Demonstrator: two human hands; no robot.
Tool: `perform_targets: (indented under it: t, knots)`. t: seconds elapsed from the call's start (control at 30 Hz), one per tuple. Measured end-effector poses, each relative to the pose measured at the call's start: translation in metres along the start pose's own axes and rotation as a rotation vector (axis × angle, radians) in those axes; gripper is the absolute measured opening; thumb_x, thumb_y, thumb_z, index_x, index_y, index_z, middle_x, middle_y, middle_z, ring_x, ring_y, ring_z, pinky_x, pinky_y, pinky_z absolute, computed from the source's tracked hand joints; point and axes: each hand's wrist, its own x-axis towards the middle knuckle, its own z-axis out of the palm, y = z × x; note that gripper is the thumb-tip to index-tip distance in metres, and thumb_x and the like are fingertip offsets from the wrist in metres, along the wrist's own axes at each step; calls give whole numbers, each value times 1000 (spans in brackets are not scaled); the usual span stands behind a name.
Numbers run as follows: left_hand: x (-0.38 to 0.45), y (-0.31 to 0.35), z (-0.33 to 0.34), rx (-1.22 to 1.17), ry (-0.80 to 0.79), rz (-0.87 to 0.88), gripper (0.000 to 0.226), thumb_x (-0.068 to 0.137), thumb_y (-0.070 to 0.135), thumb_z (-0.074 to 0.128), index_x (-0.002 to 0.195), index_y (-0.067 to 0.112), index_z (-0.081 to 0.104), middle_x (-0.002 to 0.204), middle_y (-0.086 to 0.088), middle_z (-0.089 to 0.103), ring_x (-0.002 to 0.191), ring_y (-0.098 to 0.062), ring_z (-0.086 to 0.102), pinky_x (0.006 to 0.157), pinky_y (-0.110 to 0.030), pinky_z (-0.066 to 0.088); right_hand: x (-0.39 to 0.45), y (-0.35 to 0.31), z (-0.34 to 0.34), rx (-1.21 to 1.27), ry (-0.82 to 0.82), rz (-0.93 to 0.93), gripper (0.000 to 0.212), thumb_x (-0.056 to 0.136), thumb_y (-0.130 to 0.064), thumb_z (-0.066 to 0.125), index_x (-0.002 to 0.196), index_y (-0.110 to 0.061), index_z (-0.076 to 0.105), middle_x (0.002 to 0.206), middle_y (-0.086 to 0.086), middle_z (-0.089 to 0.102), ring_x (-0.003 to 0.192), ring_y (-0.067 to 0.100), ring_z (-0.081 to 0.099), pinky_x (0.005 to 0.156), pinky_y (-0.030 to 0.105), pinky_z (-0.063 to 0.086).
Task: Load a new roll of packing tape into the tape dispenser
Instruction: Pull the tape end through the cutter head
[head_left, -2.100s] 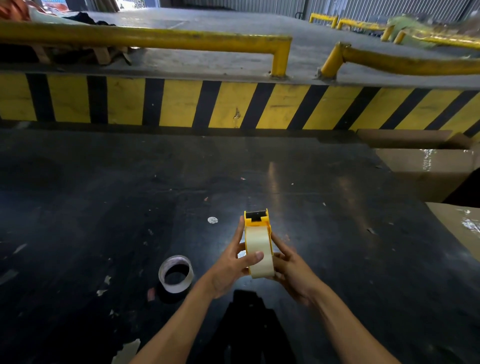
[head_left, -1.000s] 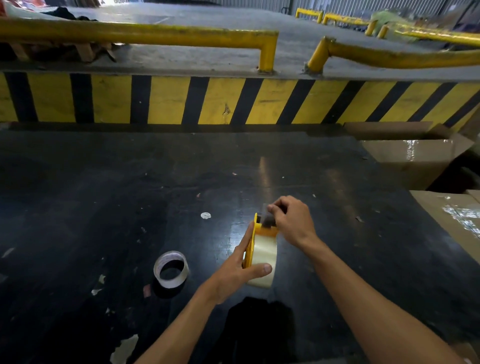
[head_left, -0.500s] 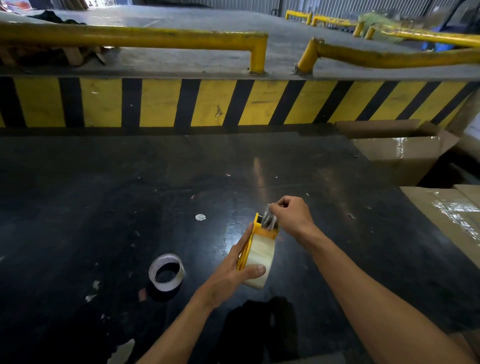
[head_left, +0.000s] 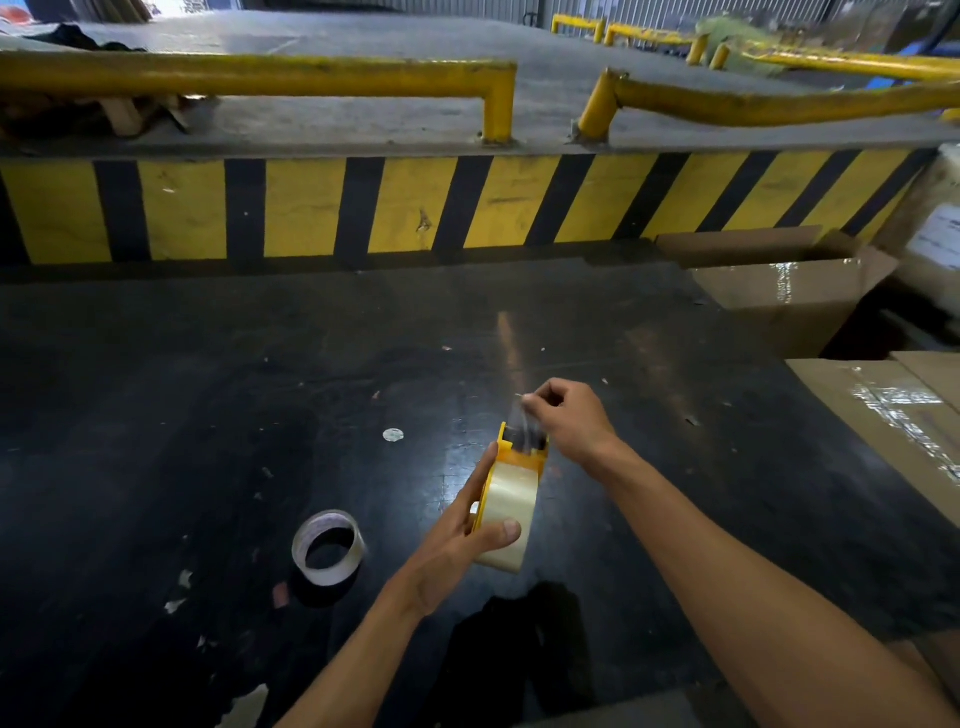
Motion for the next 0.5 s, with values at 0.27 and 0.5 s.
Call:
perform_targets:
  t: [0.27,0.5]
  knots:
    - [-3,8,-2,57,-23,41,94,75,36,75,152,51,23,148,7,51,127,-14,58,95,-32,54,5,-8,5,81,-81,-54,18,89,-21,69,75,-10,68,62,-4,58,56,7,49,52,19,41]
    - [-7,3,-5,8,27,46,91,76,37,73,150,54,24,141,10,59,129,-22,57,97,-36,55,4,-2,2,186,-36,28,23,92,-16,66,89,5,71,77,8,63,70,13,53,61,24,44]
